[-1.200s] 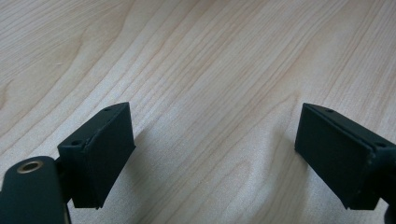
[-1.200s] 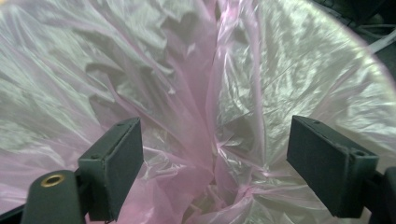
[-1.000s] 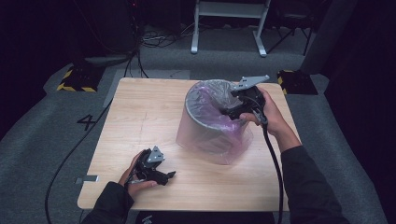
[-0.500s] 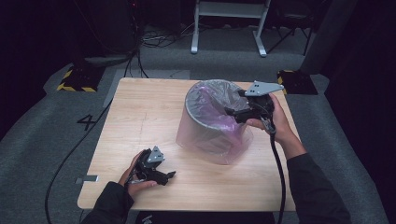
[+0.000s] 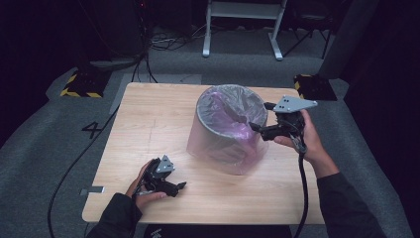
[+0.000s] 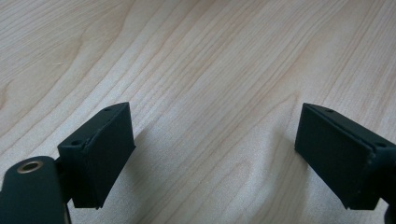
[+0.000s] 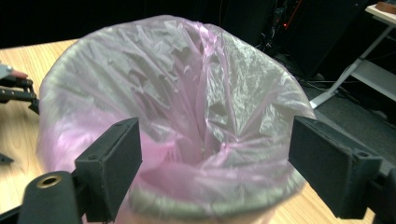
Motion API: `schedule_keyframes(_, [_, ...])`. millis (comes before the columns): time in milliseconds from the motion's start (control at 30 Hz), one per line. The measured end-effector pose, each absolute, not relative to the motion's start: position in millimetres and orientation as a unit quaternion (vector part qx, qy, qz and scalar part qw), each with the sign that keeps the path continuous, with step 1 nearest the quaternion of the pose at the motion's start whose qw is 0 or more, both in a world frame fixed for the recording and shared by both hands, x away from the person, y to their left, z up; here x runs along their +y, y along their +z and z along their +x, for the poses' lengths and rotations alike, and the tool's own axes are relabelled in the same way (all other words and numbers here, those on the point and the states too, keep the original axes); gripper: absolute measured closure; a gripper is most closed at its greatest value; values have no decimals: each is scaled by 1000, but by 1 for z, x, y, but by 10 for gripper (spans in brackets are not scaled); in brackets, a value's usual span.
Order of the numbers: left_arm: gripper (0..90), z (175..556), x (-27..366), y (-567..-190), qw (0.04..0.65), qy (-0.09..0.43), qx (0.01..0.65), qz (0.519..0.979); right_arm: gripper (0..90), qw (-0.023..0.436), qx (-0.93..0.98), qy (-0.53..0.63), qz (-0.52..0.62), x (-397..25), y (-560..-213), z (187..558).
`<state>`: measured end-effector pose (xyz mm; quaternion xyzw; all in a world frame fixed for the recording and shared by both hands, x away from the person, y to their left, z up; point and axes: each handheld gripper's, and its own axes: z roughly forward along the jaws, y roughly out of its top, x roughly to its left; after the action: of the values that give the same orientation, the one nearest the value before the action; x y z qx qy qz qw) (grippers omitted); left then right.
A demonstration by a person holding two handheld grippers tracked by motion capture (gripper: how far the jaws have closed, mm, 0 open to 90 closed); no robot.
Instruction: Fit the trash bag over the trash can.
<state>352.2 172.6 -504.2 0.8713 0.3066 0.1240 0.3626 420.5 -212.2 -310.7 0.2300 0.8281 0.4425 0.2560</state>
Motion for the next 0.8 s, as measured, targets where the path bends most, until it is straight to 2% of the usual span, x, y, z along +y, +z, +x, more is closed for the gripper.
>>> schedule_keyframes(400, [113,352,173,-504,363,124,307,871,171,262,830,437,226,-230,-316,401])
schedule_keyframes(800, [113,352,173,-504,363,124,307,871,168,254,844,415,227,-240,-337,389])
